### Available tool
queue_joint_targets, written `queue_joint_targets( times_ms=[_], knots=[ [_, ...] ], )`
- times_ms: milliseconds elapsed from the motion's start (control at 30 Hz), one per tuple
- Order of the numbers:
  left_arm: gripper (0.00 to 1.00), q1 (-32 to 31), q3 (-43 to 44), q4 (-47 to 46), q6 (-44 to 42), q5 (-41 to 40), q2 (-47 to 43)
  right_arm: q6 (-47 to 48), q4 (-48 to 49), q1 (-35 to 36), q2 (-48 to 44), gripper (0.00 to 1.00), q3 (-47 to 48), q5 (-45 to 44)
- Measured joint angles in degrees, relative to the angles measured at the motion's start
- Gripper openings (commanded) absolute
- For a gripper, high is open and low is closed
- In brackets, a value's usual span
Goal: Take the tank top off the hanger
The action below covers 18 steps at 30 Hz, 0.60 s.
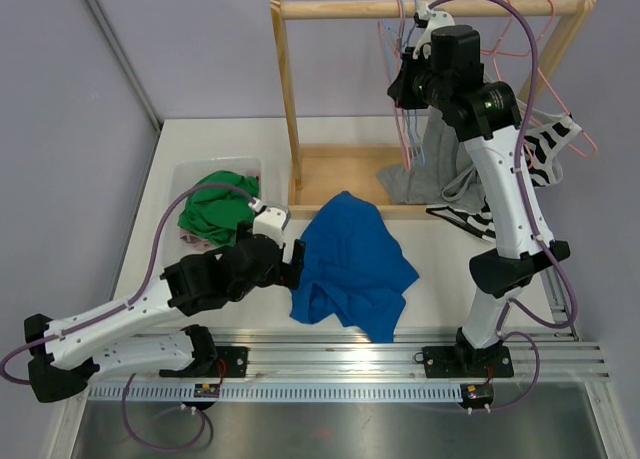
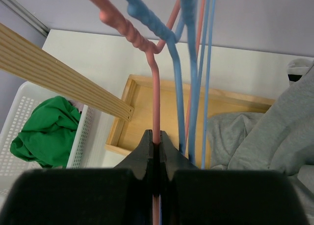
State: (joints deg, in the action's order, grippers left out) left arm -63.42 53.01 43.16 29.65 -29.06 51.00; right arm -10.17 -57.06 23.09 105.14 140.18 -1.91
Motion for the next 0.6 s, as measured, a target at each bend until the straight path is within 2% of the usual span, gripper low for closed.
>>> queue_joint_targets(
  times_ms=[167,333,400,467,600],
  knots=[
    [0.99,-0.1,-0.3,-2.9,0.0,1.8,2.8,-0.9,0.5,-0.2,-2.4,0.41,-2.8,1.1],
    [0.99,-1.2,-0.2,-5.6,0.0,2.4,7.2,-1.4,-0.1,-0.3,-4.5,0.54,-2.9,4.0],
    [0.99,-1.8,0.2,-6.3,0.1,2.3,10.2,-1.7,-0.5,-0.3,-5.6,0.7,-2.9,4.9],
    [0.99,-2.3,0.7,-7.3,0.3,2.4,13.6,-2.0,-1.1,-0.3,-7.4,0.99,-3.1,6.1],
    [0.99,-2.8,1.0,-9.7,0.7,2.9,20.2,-1.2,-1.5,-0.3,-13.9,0.99,-5.3,7.8]
  ],
)
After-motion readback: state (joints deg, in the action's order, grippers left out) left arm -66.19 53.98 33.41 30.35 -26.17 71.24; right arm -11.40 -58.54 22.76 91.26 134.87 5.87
